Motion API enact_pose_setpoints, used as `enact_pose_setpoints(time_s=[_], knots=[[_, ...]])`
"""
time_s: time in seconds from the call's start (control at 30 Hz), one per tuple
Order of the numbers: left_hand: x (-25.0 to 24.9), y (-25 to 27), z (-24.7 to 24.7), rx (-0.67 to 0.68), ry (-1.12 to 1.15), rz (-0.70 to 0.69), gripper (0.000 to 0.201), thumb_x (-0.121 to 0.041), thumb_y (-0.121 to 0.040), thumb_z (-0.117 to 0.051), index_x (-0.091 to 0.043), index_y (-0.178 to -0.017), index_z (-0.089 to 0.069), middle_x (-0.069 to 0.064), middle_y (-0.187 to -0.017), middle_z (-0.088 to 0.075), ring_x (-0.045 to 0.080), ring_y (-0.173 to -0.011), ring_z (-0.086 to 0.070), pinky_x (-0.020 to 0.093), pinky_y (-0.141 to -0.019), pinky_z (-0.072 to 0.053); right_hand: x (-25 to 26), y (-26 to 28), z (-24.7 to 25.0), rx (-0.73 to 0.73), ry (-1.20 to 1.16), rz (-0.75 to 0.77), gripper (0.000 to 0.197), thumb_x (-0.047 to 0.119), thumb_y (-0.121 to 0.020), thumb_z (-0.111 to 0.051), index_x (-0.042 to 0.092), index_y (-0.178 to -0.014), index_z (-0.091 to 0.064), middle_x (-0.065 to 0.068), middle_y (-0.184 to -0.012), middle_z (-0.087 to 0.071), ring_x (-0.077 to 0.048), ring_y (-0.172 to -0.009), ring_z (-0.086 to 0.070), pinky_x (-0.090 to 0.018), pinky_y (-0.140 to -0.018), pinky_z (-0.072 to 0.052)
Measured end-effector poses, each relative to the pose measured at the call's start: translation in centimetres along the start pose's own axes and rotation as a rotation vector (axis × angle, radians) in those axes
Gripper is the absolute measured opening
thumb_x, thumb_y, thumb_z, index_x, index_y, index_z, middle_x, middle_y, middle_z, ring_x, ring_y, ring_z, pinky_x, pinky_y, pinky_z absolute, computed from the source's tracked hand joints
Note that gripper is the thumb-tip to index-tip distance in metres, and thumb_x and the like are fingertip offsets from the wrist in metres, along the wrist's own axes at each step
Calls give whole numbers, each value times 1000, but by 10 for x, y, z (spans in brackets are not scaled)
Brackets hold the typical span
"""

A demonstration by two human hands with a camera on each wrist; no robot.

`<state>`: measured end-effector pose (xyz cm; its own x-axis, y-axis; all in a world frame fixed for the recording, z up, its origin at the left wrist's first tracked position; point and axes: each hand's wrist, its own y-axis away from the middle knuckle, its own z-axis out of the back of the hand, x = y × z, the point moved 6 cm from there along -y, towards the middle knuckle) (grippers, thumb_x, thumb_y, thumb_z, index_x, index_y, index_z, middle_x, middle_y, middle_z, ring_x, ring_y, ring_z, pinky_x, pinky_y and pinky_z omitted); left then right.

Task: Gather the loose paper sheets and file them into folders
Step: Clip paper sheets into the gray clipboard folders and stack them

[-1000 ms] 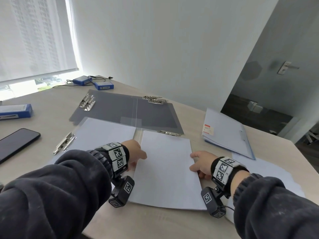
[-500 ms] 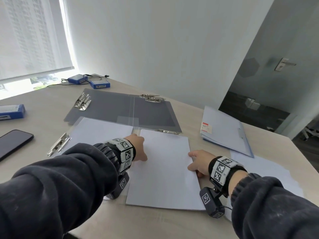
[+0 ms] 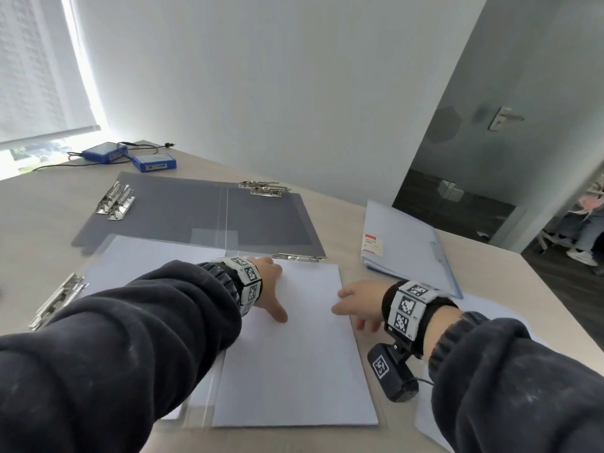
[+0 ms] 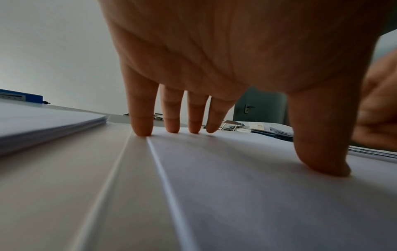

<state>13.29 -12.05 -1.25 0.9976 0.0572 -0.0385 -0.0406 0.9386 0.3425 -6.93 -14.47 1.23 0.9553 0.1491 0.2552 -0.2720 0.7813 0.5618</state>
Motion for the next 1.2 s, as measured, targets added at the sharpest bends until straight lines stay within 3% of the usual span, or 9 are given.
enact_pose_setpoints(time_s=[0.07, 0.17, 0.3, 0.47, 0.57, 0.63, 0.8, 0.93, 1.2], knots=[[0, -1, 1, 5, -18, -3, 111, -87, -49, -67, -24, -138, -46, -7, -138, -43, 24, -123, -49, 46, -100, -45, 7, -7, 9, -70, -265, 33, 51, 41, -101, -52, 18, -146, -44, -5, -94, -66, -17, -70, -63, -24, -61, -47], [0, -2, 0, 16, -48, -12, 106, -87, -51, -67, -23, -134, -48, -7, -131, -47, 24, -121, -48, 44, -96, -45, 15, -26, 6, -131, -800, 52, 41, 34, -98, -59, 19, -136, -53, -7, -110, -63, -22, -85, -65, -32, -69, -50], [1, -4, -1, 21, -61, -8, 108, -87, -54, -66, -24, -138, -44, -7, -133, -48, 24, -124, -45, 46, -96, -41, 27, -54, -4, -215, -1024, 55, 57, 30, -95, -63, 30, -148, -40, -3, -124, -54, -21, -100, -63, -37, -73, -55], [2, -5, -1, 23, -57, -12, 107, -85, -56, -67, -22, -140, -42, -5, -135, -47, 25, -126, -43, 46, -99, -42, 46, -67, 9, -273, -854, 82, 57, 23, -90, -61, 46, -139, -43, -2, -145, -44, -24, -116, -55, -44, -86, -56], [2, -4, -1, 20, -61, -17, 105, -85, -57, -66, -21, -137, -44, -4, -132, -48, 26, -125, -43, 46, -98, -43, 64, -72, 21, -323, -704, 162, 89, 17, -86, -59, 41, -157, -10, -1, -147, -45, -17, -99, -57, -38, -83, -51], [2, -4, -1, 16, -66, -22, 105, -85, -59, -66, -20, -139, -44, -2, -137, -47, 27, -126, -43, 47, -100, -43, 81, -72, 22, -290, -523, 259, 94, 12, -89, -56, 37, -159, 1, 1, -149, -48, -13, -89, -59, -36, -82, -51], [0, -3, -3, 41, -79, -15, 108, -82, -64, -65, -18, -146, -38, 1, -149, -39, 29, -133, -38, 51, -106, -40, 108, -71, 6, -208, 16, 301, 79, 12, -93, -47, 31, -160, -10, -6, -158, -39, -23, -108, -61, -31, -86, -51], [-1, 0, -1, 50, -81, -20, 104, -81, -66, -65, -17, -144, -40, 2, -145, -41, 30, -131, -39, 50, -105, -41, 111, -73, -1, -169, 292, 279, 77, 12, -96, -45, 31, -161, -7, 2, -167, -20, -23, -147, -35, -34, -117, -34], [-4, 8, 5, 30, -67, -44, 104, -74, -74, -65, -16, -153, -29, 6, -158, -29, 29, -141, -31, 46, -111, -31, 120, -95, -7, -111, 618, 191, 79, 21, -96, -53, 37, -158, -7, -1, -165, -19, -38, -140, -42, -49, -107, -45]])
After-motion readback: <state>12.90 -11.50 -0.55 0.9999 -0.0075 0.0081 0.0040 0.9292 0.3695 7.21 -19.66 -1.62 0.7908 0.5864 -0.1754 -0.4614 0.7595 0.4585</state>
